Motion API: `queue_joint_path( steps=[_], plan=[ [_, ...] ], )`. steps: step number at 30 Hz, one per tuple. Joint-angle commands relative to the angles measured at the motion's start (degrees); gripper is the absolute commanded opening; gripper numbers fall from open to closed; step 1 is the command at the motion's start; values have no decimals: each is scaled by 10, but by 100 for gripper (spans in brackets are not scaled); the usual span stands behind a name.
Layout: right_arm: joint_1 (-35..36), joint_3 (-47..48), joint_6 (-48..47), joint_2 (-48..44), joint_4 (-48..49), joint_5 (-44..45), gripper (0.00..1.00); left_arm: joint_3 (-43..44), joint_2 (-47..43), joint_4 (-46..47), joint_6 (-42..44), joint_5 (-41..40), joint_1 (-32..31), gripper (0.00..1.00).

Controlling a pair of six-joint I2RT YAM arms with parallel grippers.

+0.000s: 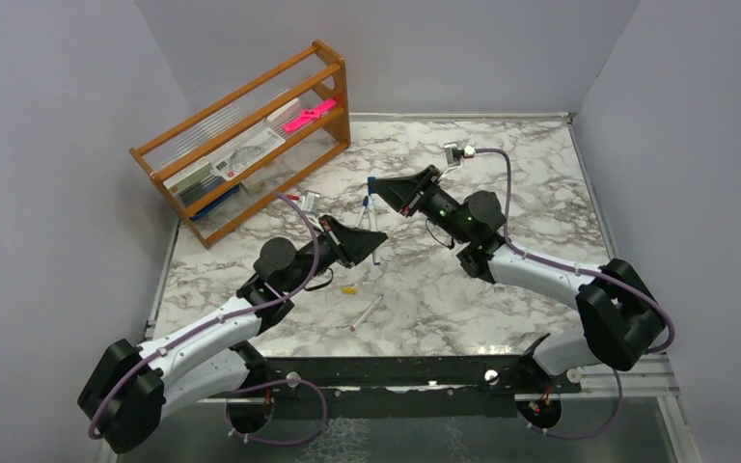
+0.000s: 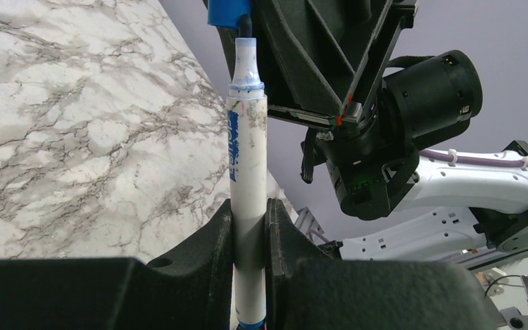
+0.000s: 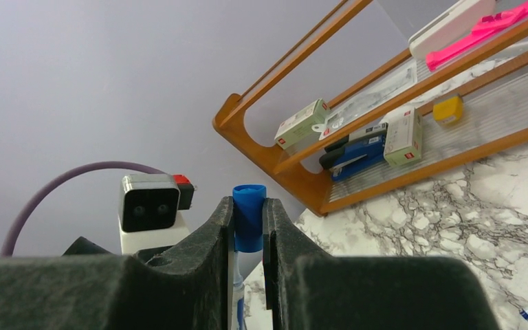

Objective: Insert the pens into the pen caps

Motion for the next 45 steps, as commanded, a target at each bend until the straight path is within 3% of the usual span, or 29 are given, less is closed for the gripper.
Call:
queue_joint_path(
  steps=[1, 17, 33, 45],
  plan=[
    [-3, 22, -8, 2, 22, -15, 2, 8, -4, 23, 13, 8, -4, 0],
    [-3, 16, -14, -3, 20, -33, 2, 6, 1, 23, 15, 3, -4, 0],
    [-3, -49, -14, -39, 14, -42, 2, 31, 28, 23, 33, -12, -4, 0],
    [-3, -65, -33, -69, 11, -78, 2, 52, 35, 22, 150, -11, -4, 0]
  ],
)
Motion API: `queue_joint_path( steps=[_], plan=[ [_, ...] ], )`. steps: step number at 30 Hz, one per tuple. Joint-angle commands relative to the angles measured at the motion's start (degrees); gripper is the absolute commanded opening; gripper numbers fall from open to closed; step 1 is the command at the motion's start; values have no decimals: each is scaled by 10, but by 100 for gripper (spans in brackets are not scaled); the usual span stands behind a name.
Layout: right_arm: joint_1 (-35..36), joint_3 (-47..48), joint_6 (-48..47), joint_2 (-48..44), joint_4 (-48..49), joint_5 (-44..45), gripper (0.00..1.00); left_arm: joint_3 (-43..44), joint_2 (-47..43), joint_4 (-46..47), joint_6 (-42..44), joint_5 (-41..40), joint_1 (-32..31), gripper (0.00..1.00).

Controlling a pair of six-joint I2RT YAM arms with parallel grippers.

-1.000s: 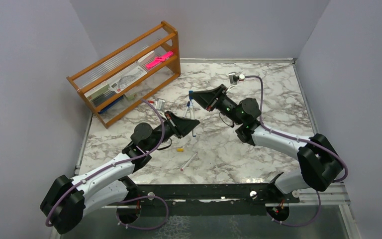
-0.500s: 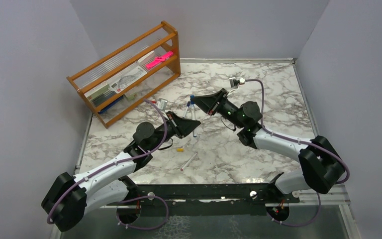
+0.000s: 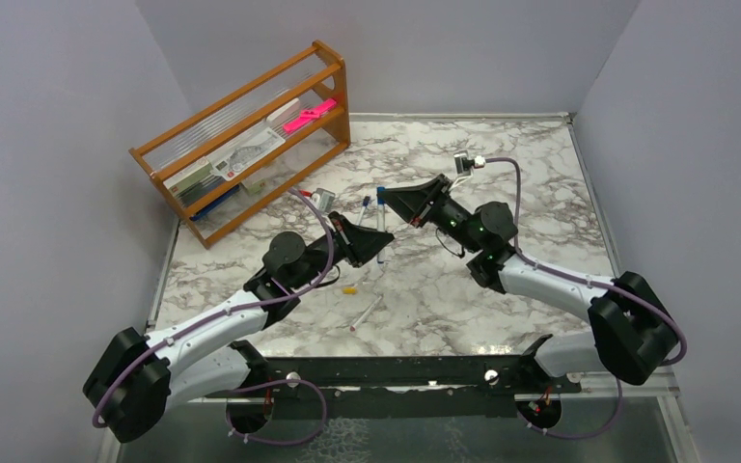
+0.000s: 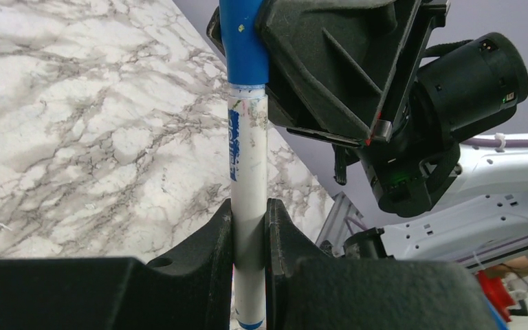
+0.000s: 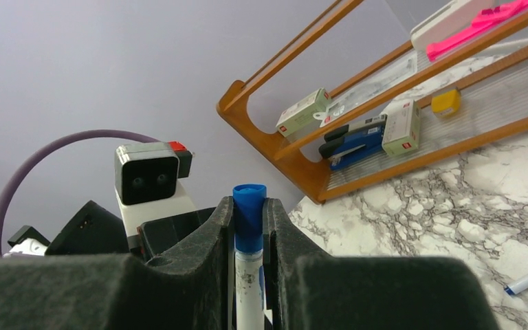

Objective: Insert the pens into the pen caps

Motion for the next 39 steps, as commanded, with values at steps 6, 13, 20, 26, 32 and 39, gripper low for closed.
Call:
queue_joint_path(
  steps=[6, 13, 20, 26, 32, 39],
  plan=[
    [3, 6, -82, -70, -39, -54, 2, 16, -11, 31, 115, -31, 4, 0],
    [3, 19, -128, -97, -68, -69, 11, 6, -39, 39, 169, -49, 4, 0],
    [3, 21, -136, -105, -72, -76, 19, -1, -68, 42, 184, -54, 4, 0],
    [3, 27, -137, -107, -73, -82, 24, 1, -52, 41, 185, -34, 4, 0],
    [3, 29, -140, -113, -79, -85, 25, -2, -47, 41, 186, -24, 4, 0],
    [3, 42, -168, -138, -147, -39, 36, -4, -57, 41, 201, -21, 4, 0]
  ],
)
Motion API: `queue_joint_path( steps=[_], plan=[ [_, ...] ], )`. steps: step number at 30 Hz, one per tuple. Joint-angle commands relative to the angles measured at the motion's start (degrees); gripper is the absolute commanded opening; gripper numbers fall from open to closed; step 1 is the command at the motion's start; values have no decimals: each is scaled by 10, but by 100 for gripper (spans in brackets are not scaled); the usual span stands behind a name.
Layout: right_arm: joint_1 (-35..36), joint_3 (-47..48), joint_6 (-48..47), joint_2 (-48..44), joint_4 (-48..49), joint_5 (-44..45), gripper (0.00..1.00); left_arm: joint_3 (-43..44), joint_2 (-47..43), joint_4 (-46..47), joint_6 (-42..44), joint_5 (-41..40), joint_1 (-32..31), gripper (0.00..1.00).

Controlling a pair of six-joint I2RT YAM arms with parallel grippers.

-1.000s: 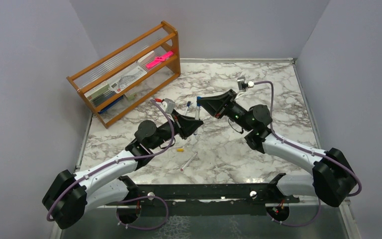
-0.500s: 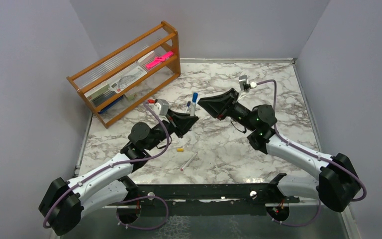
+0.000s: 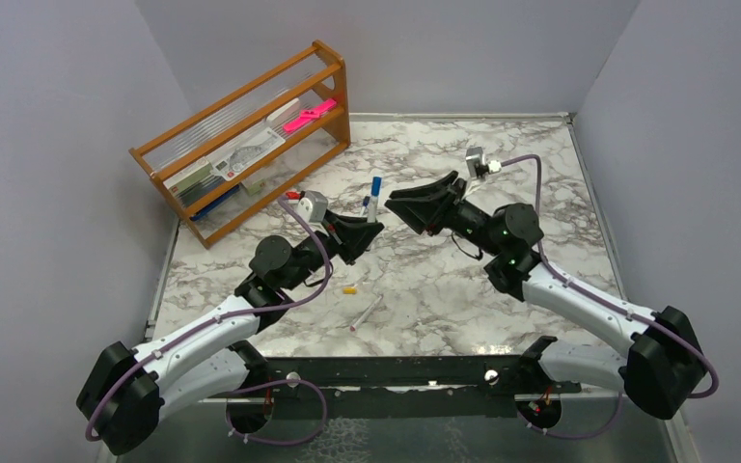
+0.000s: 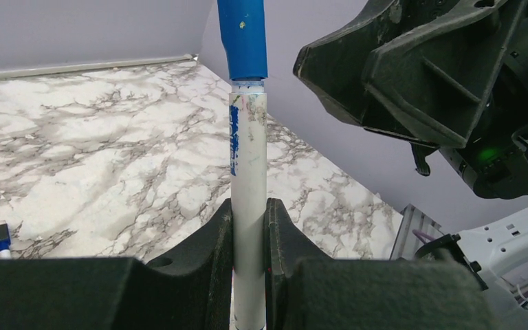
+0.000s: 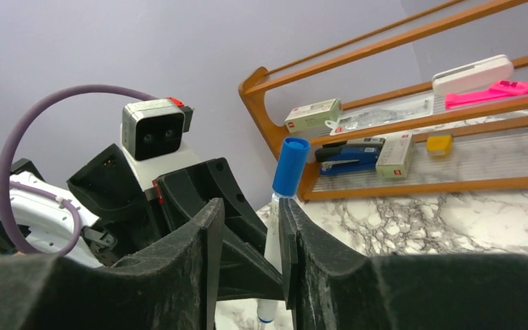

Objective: Insert the pens into the pen caps

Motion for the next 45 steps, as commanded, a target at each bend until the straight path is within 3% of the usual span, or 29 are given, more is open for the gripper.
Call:
queue_joint_path(
  steps=[1, 6, 9, 17, 27, 45],
  plan=[
    [3, 45, -26, -24, -91, 41, 39, -4, -13, 22, 19, 0, 1, 0],
    [3, 145, -71, -14, -256, 80, 56, -13, -19, 21, 33, 8, 0, 0],
    [3, 188, -88, -1, -299, 77, 62, -13, -23, 21, 40, 24, 1, 0],
    [2, 274, -91, 57, -382, 31, 67, -5, -26, 20, 51, 44, 1, 0],
    [3, 282, -86, 80, -391, -11, 63, -5, -19, 19, 46, 45, 1, 0],
    [12, 265, -70, 91, -366, -46, 46, -7, -14, 16, 33, 30, 1, 0]
  ],
)
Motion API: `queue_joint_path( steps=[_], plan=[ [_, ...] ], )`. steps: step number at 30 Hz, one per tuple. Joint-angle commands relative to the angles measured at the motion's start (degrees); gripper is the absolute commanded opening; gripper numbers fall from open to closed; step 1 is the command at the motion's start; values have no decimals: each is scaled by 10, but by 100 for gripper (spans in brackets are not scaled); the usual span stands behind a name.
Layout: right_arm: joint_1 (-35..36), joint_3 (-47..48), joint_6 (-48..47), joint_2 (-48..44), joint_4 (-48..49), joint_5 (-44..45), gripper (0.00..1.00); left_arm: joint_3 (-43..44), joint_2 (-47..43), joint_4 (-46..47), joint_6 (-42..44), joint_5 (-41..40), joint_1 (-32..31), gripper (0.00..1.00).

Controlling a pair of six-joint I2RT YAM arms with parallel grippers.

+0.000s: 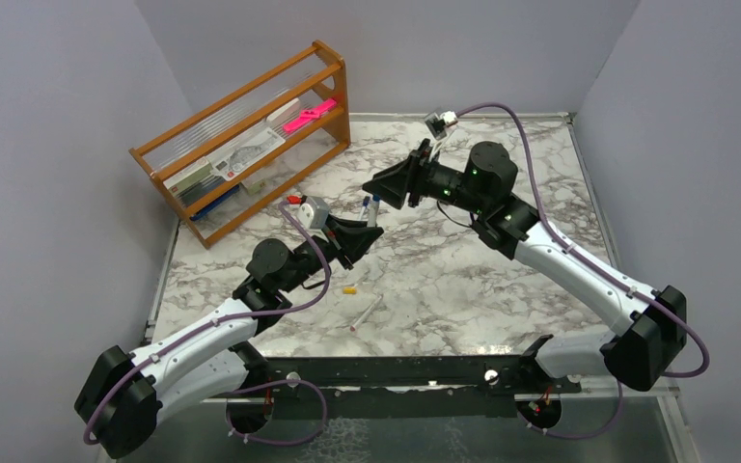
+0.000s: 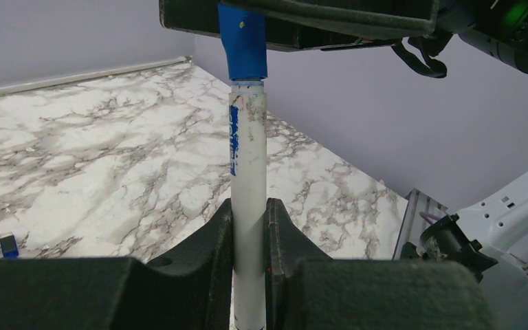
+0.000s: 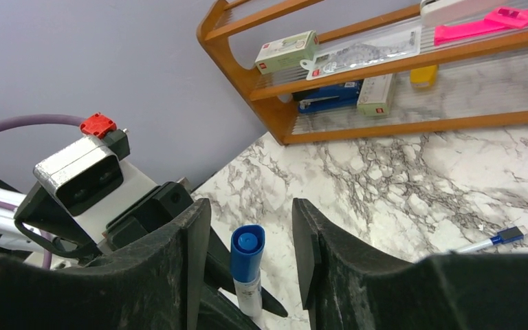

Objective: Insert the pens into the pen caps

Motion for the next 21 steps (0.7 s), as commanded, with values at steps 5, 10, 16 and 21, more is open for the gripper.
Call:
queue_joint_path(
  steps=[5, 10, 16, 21],
  plan=[
    [7, -6, 1, 4, 12, -17, 16, 4, -1, 13, -6, -1, 1, 0],
    [8, -9, -12, 4, 3, -25, 2, 11, -2, 5, -16, -9, 1, 0],
    [8, -24, -35, -8, -26, -33, 2, 52, 7, -20, -27, -10, 1, 0],
    [9, -46, -30, -19, -41, -57, 2, 74, -1, -19, -3, -30, 1, 0]
  ],
)
